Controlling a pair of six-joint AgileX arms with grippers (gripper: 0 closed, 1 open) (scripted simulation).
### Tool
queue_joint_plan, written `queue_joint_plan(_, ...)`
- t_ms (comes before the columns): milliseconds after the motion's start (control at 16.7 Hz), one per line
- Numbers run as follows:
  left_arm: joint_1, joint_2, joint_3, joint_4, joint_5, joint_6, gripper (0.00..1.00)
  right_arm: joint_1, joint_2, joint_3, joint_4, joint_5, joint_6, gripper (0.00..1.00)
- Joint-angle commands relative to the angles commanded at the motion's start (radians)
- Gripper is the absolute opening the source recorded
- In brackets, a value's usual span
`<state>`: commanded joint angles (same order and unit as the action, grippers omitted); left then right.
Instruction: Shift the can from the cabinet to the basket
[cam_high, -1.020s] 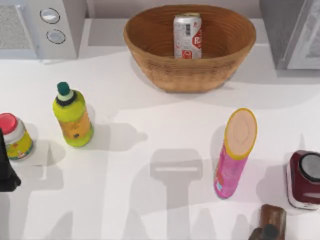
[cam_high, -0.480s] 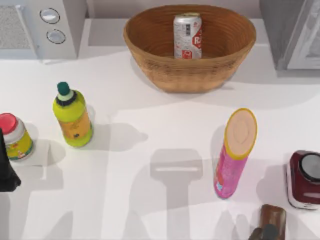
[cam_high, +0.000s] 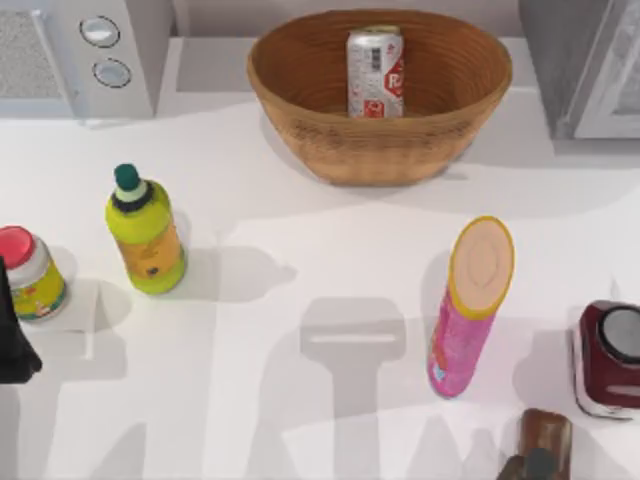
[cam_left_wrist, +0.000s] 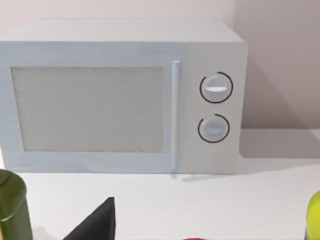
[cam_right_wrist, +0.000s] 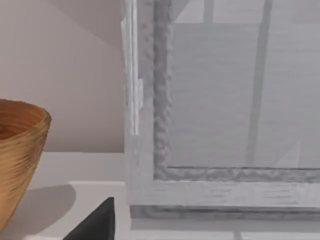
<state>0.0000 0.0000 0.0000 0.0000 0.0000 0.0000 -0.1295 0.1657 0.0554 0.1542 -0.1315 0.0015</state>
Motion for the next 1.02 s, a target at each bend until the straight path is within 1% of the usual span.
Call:
queue_joint_plan(180,0.0,0.0,0.0,0.0,0.0,0.0,1.0,-0.152,0.221,0.055,0.181,-0.15,0.002,1.0)
queue_joint_plan(720,0.0,0.0,0.0,0.0,0.0,0.0,1.0,-0.672,1.052,0.235,0.793,-0.659,0.018,1.0)
queue_joint_plan(900,0.0,0.0,0.0,0.0,0.0,0.0,1.0,-0.8,1.252,0.28,0.944,-0.785,0.023,1.0)
queue_joint_plan(1020,0.0,0.0,0.0,0.0,0.0,0.0,1.0,-0.859,1.336,0.3,1.013,-0.843,0.026,1.0)
